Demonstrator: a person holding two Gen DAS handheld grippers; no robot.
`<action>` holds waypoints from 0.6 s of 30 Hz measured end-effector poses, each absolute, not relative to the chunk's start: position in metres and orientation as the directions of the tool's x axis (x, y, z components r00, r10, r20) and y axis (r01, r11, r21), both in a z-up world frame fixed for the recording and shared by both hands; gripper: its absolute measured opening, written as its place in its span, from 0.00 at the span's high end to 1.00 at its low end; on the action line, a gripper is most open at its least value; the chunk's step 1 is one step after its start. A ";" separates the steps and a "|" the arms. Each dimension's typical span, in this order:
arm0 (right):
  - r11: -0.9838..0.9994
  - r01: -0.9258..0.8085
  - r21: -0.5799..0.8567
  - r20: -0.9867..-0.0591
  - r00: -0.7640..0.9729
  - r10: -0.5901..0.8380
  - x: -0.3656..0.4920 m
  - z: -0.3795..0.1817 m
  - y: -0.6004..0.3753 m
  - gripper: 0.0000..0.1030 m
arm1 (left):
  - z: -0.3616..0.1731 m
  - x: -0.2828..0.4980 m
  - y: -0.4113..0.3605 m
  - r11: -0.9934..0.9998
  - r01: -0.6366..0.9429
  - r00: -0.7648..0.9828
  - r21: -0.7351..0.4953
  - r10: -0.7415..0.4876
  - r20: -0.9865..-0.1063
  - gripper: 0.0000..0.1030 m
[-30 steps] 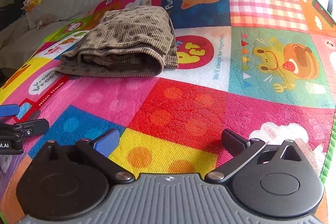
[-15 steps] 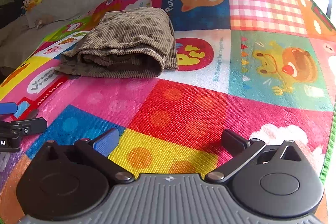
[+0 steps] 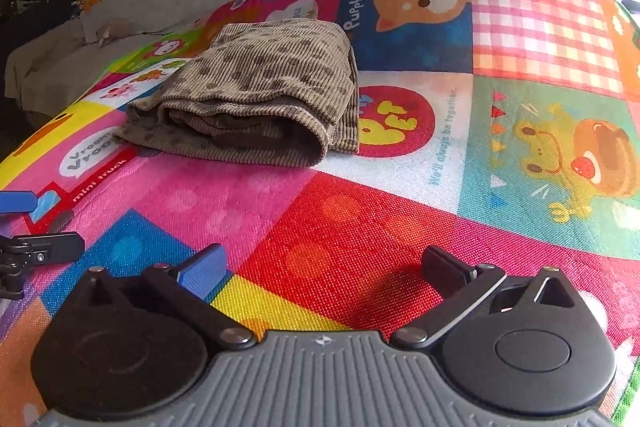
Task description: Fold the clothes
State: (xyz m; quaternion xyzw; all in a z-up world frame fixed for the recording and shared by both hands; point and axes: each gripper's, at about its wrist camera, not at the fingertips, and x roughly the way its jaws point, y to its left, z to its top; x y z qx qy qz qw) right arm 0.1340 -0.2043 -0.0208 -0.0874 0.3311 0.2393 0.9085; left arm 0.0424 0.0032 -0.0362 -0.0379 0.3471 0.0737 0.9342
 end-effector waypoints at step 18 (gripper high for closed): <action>0.870 -0.493 0.000 -0.644 0.666 0.377 0.134 -0.021 -0.204 0.00 | -0.037 0.042 0.003 0.986 -0.164 0.749 -0.020 0.111 -0.653 0.00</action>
